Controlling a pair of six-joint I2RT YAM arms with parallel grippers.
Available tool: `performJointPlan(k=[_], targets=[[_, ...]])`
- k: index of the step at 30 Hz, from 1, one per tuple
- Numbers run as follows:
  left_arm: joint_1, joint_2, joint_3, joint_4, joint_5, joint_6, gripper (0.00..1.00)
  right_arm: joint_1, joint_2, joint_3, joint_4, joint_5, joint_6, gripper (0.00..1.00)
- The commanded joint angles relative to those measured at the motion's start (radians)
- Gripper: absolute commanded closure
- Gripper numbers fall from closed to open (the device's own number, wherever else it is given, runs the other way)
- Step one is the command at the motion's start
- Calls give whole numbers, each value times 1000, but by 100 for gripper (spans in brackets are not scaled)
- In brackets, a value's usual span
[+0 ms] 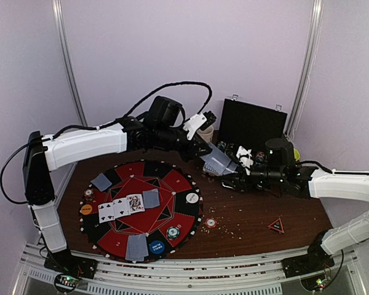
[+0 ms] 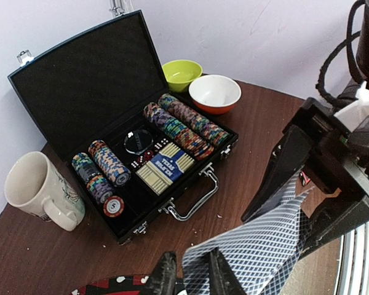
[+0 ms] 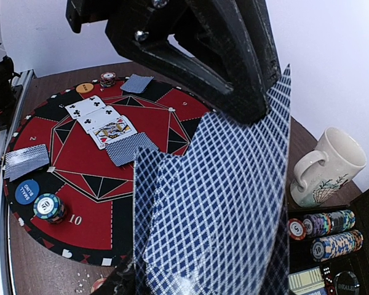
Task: Distribute texas hold em gaming equipment
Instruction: Pick up the poker card from the face-down deck piles.
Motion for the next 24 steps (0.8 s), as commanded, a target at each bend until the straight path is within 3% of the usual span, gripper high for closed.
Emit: performJointPlan(k=[1, 4, 17, 24], targets=[[4, -47, -19, 23, 32, 16, 83, 1, 0, 31, 24, 0, 8, 52], [4, -61, -26, 21, 41, 21, 100, 0, -1, 27, 27, 0, 10, 52], [14, -154, -59, -8, 123, 80, 100, 0, -4, 14, 40, 14, 18, 52], [150, -329, -95, -82, 202, 135, 100, -1, -13, 9, 33, 17, 7, 52]])
